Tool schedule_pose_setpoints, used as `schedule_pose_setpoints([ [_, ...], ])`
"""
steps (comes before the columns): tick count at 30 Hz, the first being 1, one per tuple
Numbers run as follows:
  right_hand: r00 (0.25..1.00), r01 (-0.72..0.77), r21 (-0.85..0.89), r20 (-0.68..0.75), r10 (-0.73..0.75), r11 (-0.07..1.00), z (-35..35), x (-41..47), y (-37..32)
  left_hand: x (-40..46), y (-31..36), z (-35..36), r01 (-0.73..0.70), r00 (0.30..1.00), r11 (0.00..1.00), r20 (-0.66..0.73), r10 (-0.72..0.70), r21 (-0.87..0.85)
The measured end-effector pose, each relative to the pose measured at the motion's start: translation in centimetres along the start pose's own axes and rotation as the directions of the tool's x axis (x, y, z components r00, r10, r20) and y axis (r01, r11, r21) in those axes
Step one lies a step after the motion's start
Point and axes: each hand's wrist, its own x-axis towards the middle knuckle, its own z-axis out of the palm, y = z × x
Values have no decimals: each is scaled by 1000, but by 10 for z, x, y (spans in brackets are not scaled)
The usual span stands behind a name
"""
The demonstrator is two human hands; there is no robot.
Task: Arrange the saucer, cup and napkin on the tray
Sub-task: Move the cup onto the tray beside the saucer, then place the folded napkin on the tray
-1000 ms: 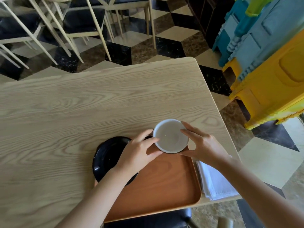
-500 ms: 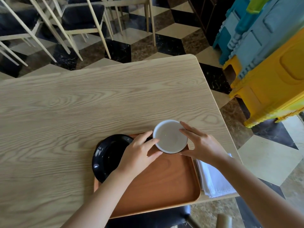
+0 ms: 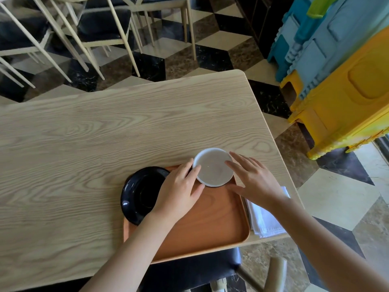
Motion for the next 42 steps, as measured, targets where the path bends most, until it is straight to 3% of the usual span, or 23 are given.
schedule_pose_setpoints([
  [3,986,-130,46,-97,134,990,-6,-29,-4,-14,30,-4,-48,994,995,-104,39,-84],
  [5,960,-249,76,-113,256,966,-2,-57,1,-29,57,6,-116,990,986,-95,105,-117],
  [8,882,-462,101,-54,469,881,10,-98,15,-49,100,39,-214,971,975,90,220,-67],
  [11,801,-595,172,49,597,785,18,-120,26,-62,129,70,-244,924,969,311,224,28],
  [16,741,-653,311,76,667,690,15,-121,26,-67,139,89,-190,902,978,407,142,80],
  [21,591,-754,466,172,788,464,8,-107,34,-68,132,93,-265,894,957,401,199,116],
  [24,580,-734,565,235,780,376,3,-106,37,-67,133,88,-241,903,966,387,188,94],
  [26,606,-700,629,273,747,338,-4,-106,34,-68,133,86,-174,925,985,346,156,22],
  [28,643,-652,694,292,708,307,-11,-107,29,-68,133,83,-25,967,970,238,85,-242],
  [30,673,-605,745,290,680,281,-20,-110,22,-66,136,75,163,976,837,211,-58,-523],
  [33,705,-538,810,283,650,231,-32,-113,11,-66,138,67,321,943,621,181,-279,-715],
  [35,711,-500,848,287,643,175,-38,-115,4,-66,135,61,422,891,412,286,-351,-807],
  [37,708,-465,882,313,634,83,-41,-114,-2,-68,129,56,493,847,216,410,-338,-843],
  [40,691,-458,889,364,624,-10,-38,-109,-11,-77,113,49,549,792,91,482,-375,-831],
  [42,679,-488,872,393,620,-18,-29,-104,-18,-84,105,42,523,791,103,436,-430,-846],
])
